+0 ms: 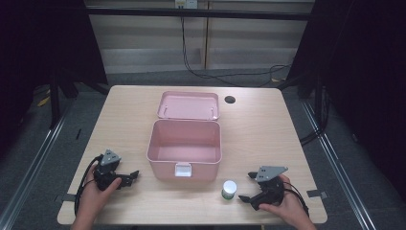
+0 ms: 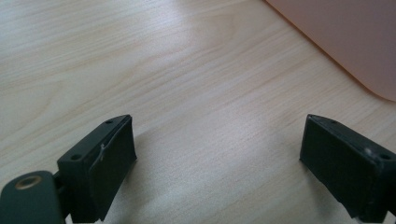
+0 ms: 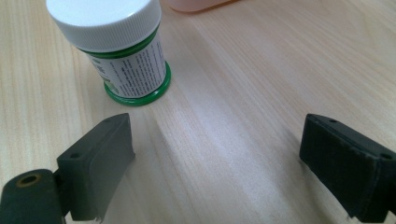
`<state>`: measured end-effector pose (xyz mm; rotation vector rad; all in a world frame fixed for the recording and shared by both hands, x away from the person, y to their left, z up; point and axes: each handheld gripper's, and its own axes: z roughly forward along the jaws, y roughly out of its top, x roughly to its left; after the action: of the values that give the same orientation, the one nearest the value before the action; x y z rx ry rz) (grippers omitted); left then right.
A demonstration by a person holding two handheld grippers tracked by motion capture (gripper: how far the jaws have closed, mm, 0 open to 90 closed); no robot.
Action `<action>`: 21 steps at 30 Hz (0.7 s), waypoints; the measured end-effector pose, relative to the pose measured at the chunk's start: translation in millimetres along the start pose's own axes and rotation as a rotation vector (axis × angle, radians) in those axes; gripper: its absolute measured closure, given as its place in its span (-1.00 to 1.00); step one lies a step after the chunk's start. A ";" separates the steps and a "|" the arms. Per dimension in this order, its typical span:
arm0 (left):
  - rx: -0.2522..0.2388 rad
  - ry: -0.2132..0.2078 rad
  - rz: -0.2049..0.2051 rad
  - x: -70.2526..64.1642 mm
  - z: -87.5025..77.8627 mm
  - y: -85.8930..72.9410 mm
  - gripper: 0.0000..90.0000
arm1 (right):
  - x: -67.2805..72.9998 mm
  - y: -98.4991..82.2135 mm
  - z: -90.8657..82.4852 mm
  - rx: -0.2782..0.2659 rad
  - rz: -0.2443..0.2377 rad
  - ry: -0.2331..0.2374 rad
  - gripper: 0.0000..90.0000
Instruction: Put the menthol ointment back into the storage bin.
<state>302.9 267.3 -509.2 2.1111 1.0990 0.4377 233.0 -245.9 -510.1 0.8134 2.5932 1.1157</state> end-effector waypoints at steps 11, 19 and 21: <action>0.002 -0.002 0.000 0.2 -0.2 0.1 -0.78 | 6.1 7.0 -0.8 0.057 0.033 -0.035 -0.74; 0.001 -0.002 0.001 0.2 -0.1 0.1 -0.78 | 24.1 37.9 2.8 0.312 0.012 -0.014 -0.62; 0.001 -0.002 0.000 0.2 -0.1 0.1 -0.78 | 29.2 45.9 5.2 0.363 -0.007 -0.014 -0.60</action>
<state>303.0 267.5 -509.1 2.1124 1.0981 0.4351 229.5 -200.6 -479.8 0.8757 2.8253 0.6396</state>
